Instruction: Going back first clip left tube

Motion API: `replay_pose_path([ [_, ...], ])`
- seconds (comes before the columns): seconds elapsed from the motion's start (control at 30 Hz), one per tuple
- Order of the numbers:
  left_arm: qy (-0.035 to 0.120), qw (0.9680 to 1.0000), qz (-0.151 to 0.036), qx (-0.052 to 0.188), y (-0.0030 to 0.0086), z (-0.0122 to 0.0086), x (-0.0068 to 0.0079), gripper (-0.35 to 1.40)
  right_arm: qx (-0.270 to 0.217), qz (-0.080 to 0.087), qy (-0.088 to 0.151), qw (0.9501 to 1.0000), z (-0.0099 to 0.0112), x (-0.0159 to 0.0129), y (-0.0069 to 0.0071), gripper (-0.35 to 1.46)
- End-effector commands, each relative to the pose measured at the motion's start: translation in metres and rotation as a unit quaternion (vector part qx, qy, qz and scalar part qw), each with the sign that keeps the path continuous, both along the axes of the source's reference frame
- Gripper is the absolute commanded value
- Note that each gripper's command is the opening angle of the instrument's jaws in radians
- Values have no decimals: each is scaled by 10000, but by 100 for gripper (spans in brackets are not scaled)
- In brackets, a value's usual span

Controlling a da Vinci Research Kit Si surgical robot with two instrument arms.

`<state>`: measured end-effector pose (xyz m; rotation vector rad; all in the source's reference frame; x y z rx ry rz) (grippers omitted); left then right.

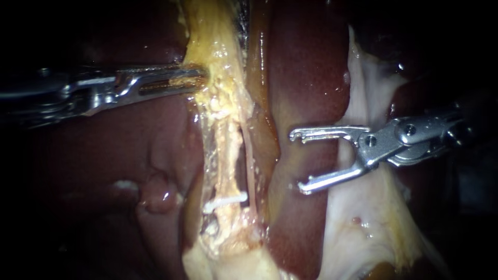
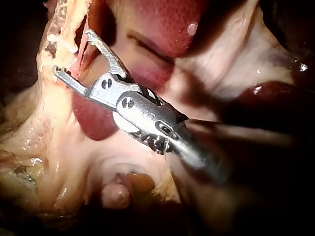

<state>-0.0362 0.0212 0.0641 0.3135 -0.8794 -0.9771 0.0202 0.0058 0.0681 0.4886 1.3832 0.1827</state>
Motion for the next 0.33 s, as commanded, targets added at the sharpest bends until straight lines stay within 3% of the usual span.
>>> replay_pose_path([
  [0.03,4,10000,6,1,0,-1,0,-35,3,-3,-3,10000,-1,0,0,60],
  [0.33,4,10000,7,1,-1,-1,0,-35,-19,3,14,10000,-2,0,1,60],
])
